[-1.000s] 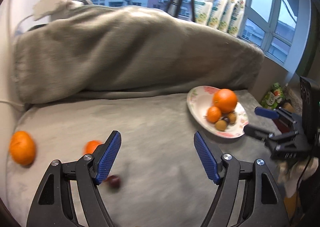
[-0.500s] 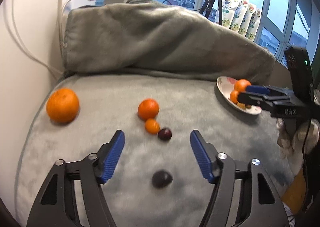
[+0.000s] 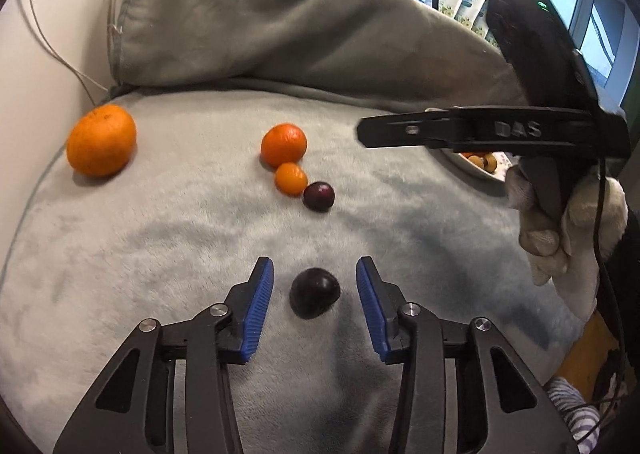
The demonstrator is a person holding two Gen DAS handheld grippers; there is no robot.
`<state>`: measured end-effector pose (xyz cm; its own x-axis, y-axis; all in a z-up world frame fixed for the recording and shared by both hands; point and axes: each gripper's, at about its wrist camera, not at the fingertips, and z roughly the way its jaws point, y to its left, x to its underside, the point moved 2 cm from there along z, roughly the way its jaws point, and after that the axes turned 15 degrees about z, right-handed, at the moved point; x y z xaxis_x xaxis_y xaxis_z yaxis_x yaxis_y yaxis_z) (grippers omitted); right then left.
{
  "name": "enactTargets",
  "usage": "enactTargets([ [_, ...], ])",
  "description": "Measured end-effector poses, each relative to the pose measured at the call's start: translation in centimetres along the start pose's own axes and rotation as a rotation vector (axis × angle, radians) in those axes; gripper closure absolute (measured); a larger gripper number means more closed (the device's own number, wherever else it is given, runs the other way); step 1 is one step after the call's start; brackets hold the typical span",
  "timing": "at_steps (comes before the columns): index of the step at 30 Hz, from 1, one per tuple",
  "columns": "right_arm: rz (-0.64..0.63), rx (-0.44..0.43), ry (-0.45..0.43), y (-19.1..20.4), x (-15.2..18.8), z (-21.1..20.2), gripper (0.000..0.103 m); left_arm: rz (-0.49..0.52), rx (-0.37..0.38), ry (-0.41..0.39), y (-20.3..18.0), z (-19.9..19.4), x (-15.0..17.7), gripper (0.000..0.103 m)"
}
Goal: Organize fruits
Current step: 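Withdraw both open grippers from the plate toward the loose fruits, then grasp the dark plum with the left gripper while the right gripper grasps the small tangerine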
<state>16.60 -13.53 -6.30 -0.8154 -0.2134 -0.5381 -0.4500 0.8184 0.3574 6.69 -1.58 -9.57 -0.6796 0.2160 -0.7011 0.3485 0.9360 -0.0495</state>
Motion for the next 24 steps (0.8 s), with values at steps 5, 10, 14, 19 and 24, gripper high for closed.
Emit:
enactTargets([
  [5, 0.018, -0.024, 0.064, 0.7, -0.2, 2.5, 0.049, -0.009, 0.013, 0.013, 0.3, 0.4, 0.6, 0.067],
  [10, 0.005, -0.028, 0.093, 1.7, -0.3, 4.0, 0.054, -0.005, 0.027, 0.022, -0.1, 0.6, 1.0, 0.067],
  [14, 0.0, -0.017, 0.116, 2.2, -0.4, 4.9, 0.059, 0.009, 0.031, 0.026, -0.6, 0.8, 1.0, 0.068],
  [19, -0.012, -0.003, 0.141, 2.7, -0.4, 5.8, 0.06, 0.013, 0.035, 0.028, -0.8, 0.8, 0.9, 0.068],
  [24, -0.017, 0.012, 0.158, 3.1, -0.5, 6.8, 0.062, 0.018, 0.04, 0.032, -0.9, 0.7, 0.8, 0.068],
])
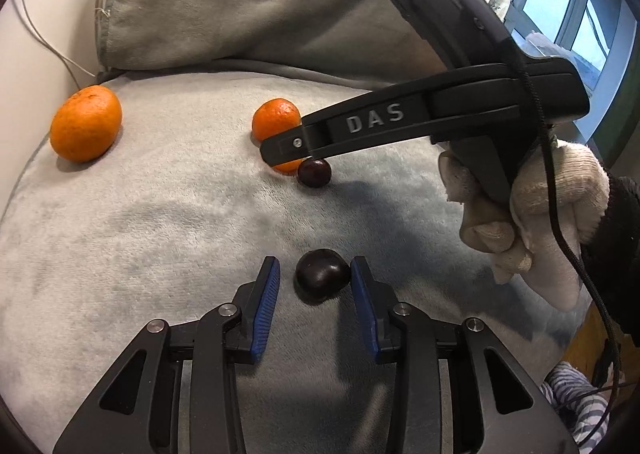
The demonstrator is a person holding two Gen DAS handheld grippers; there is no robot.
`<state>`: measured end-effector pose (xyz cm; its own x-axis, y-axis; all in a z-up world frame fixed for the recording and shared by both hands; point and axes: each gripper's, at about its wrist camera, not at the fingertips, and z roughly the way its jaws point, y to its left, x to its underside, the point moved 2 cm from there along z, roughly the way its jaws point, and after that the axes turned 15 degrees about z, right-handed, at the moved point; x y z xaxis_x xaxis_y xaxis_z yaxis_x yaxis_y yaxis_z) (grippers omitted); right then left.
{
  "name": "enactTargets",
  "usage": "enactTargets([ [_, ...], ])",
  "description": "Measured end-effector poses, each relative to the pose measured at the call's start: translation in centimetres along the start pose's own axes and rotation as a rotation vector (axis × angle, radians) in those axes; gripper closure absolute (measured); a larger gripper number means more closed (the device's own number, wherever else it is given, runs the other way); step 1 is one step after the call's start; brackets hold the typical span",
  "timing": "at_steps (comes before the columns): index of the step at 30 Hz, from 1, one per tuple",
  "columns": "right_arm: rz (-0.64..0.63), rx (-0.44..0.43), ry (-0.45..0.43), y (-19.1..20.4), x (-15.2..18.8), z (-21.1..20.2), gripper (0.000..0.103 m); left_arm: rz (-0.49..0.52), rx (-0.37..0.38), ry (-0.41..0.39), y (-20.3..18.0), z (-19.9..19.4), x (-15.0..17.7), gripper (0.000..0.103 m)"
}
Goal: Organize fruits
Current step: 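Grasp the dark plum with the left gripper while the right gripper grasps the small tangerine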
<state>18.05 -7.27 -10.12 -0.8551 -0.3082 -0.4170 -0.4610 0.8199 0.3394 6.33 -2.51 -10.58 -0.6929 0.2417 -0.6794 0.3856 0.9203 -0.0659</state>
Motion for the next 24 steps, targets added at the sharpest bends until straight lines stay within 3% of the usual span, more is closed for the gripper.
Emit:
enactTargets([
  [11, -0.008, 0.029, 0.014, 0.4, 0.0, 1.3, 0.077, -0.002, 0.021, -0.003, 0.1, 0.3, 0.0, 0.076],
  [24, 0.009, 0.0, -0.016, 0.0, 0.0, -0.1, 0.078, -0.022, 0.022, -0.014, 0.6, -0.1, 0.0, 0.078],
])
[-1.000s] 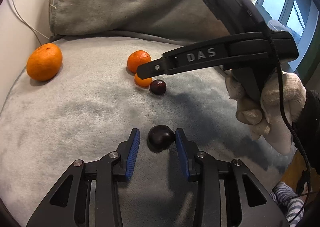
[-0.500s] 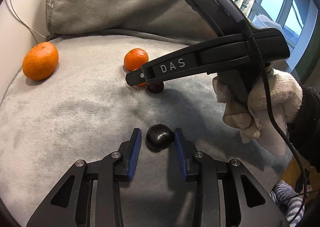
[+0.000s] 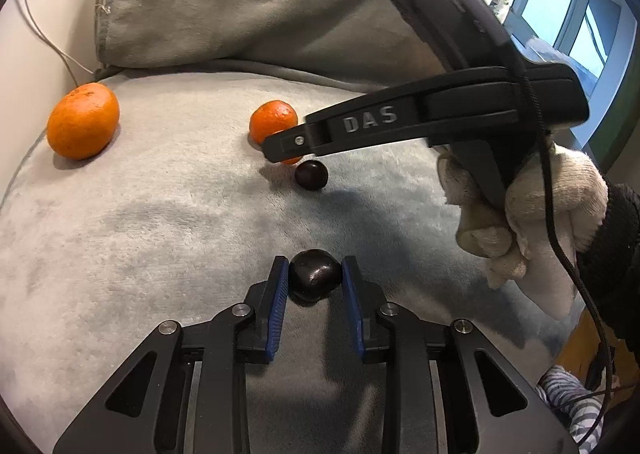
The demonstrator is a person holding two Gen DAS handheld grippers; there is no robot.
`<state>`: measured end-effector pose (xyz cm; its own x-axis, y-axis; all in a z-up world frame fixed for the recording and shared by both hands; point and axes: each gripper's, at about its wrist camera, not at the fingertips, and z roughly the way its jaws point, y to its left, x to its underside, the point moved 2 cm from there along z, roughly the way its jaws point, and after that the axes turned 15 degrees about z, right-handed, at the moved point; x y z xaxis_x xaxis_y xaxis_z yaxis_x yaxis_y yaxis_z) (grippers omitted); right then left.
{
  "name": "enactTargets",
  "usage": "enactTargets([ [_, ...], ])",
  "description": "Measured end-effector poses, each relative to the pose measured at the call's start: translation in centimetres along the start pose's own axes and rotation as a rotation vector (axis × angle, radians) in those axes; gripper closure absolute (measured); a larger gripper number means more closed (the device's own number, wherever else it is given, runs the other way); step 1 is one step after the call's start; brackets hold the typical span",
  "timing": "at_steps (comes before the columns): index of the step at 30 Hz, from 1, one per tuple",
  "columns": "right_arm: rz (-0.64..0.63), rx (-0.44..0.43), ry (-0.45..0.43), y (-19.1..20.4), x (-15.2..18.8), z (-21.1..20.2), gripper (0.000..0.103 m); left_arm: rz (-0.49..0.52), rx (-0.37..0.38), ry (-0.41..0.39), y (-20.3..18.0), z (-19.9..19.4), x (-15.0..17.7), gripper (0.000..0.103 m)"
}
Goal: Organize fruits
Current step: 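Grasp the dark plum with the left gripper while the right gripper grasps the small tangerine, then carry the plum and small tangerine over the plate and open both grippers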
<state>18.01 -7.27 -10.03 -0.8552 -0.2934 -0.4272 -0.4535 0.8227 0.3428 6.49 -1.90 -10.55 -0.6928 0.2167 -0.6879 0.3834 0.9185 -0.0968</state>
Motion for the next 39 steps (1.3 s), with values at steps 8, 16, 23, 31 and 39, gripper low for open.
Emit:
enactTargets([
  [8, 0.006, -0.023, -0.066, -0.6, 0.5, -3.6, 0.078, -0.022, 0.003, -0.02, 0.7, -1.3, -0.1, 0.078],
  [16, 0.031, -0.001, -0.138, -2.5, 1.2, -6.9, 0.078, -0.014, 0.006, -0.039, 0.3, -1.6, -1.4, 0.078],
  [23, 0.074, 0.028, -0.198, -5.3, 2.3, -10.0, 0.078, -0.017, 0.041, -0.075, -0.2, -0.8, -4.0, 0.078],
  [31, 0.148, 0.067, -0.252, -9.6, 3.7, -12.7, 0.078, -0.009, 0.089, -0.102, -1.6, 0.8, -7.6, 0.078],
  [39, 0.224, 0.128, -0.291, -14.1, 5.4, -14.5, 0.078, 0.022, 0.116, -0.112, -3.5, 3.7, -11.2, 0.078],
])
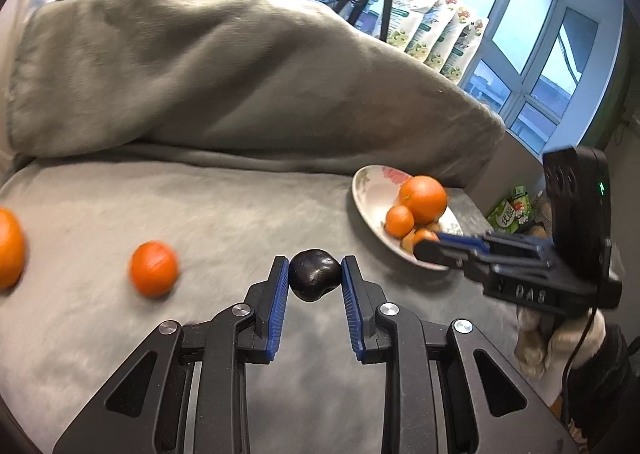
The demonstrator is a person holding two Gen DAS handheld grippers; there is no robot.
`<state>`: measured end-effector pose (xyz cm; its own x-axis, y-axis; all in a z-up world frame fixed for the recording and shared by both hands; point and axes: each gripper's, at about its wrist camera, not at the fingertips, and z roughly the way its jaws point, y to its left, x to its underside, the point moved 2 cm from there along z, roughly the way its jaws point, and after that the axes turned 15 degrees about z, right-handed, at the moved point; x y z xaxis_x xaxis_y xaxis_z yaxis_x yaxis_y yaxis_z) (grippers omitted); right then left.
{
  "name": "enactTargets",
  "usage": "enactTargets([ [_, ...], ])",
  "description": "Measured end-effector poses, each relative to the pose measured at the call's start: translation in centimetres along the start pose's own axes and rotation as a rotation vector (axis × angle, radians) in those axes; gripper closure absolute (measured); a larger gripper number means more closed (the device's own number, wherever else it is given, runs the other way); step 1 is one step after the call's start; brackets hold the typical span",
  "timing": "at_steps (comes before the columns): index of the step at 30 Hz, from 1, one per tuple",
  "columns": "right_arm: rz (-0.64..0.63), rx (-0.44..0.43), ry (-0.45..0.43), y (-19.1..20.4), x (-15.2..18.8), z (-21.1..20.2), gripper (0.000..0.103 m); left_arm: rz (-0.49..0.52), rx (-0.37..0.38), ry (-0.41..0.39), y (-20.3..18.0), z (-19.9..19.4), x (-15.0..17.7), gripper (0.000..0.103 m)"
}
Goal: Organize fruits
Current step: 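Carry the plum and small tangerine over the plate and open both grippers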
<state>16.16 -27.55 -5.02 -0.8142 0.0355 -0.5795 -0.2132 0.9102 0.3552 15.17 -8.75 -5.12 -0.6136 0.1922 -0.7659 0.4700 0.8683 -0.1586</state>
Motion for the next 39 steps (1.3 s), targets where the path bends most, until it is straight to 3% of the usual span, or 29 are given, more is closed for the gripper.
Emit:
enactTargets([
  [15, 0.048, 0.103, -0.055, -5.6, 0.3, -1.7, 0.078, 0.065, 0.036, 0.047, -3.1, 7.2, -4.5, 0.078],
  [28, 0.041, 0.114, -0.055, -6.3, 0.4, -1.4, 0.078, 0.101, 0.046, 0.088, -4.5, 11.2, -6.9, 0.078],
  [39, 0.029, 0.118, -0.05, -6.1, 0.4, -0.9, 0.078, 0.101, 0.035, 0.103, -4.4, 11.8, -7.2, 0.078],
])
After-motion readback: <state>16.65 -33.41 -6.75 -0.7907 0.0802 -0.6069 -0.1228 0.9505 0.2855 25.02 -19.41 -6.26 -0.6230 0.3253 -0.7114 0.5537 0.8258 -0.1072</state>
